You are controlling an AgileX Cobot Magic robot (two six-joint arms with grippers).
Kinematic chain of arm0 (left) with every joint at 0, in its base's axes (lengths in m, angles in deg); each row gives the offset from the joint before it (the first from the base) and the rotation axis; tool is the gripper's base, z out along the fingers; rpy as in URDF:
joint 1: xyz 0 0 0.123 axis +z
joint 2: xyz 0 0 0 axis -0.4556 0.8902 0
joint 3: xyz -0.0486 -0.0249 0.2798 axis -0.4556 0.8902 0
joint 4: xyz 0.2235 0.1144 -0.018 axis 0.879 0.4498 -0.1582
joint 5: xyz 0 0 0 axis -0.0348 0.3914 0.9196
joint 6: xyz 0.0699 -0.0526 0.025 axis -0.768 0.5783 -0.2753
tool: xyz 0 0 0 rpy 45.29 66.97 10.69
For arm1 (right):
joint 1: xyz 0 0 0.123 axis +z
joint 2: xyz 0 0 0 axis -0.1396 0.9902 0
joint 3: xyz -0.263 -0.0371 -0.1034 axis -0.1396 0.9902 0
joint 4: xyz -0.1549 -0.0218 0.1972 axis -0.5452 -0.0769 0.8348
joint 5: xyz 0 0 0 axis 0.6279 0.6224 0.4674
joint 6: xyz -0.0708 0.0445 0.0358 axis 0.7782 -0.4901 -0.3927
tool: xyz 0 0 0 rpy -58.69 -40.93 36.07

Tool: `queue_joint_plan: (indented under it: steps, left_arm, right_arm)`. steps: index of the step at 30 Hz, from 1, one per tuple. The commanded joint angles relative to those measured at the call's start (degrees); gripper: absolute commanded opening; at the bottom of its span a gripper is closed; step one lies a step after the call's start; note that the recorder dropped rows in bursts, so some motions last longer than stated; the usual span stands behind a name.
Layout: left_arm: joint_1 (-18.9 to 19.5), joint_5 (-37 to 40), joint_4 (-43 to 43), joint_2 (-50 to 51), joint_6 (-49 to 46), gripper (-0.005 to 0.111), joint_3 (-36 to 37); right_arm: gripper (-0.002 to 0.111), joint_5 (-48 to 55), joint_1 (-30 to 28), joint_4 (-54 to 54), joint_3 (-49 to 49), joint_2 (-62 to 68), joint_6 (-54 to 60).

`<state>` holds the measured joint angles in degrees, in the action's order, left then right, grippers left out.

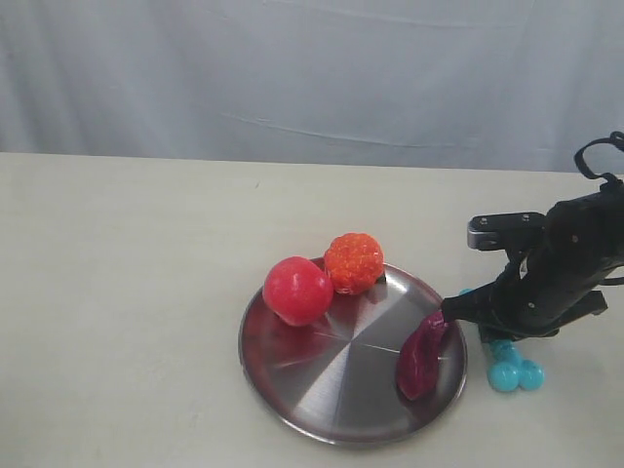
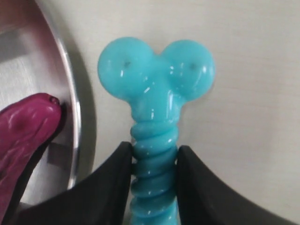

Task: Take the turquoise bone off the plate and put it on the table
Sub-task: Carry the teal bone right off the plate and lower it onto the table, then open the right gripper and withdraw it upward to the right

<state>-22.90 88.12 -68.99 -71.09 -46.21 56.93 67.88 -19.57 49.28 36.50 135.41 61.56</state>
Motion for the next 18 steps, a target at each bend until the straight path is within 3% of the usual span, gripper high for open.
queue_joint_plan:
  steps: [1,9,11,16,18]
  left_arm:
    - [0.3,-0.3,0.4,-0.1,0.1,0.000,0.1]
    - [0.3,-0.3,0.4,-0.1,0.1,0.000,0.1]
    - [0.3,-0.3,0.4,-0.1,0.1,0.000,0.1]
    - [0.3,-0.3,0.4,-0.1,0.1,0.000,0.1]
    - [0.3,-0.3,0.4,-0.1,0.1,0.000,0.1]
  right_arm:
    - [0.000,-0.5,-0.4,-0.7,0.0,0.1,-0.1]
    - [0.003,0.1,-0.4,-1.0,0.0,0.1,-0.2]
    - [0.013,0.1,-0.4,-1.0,0.0,0.1,-0.2]
    - [0.053,-0.7,-0.4,-1.0,0.0,-0.3,-1.4]
    - [0.057,-0.5,-0.4,-1.0,0.0,-1.1,-2.5]
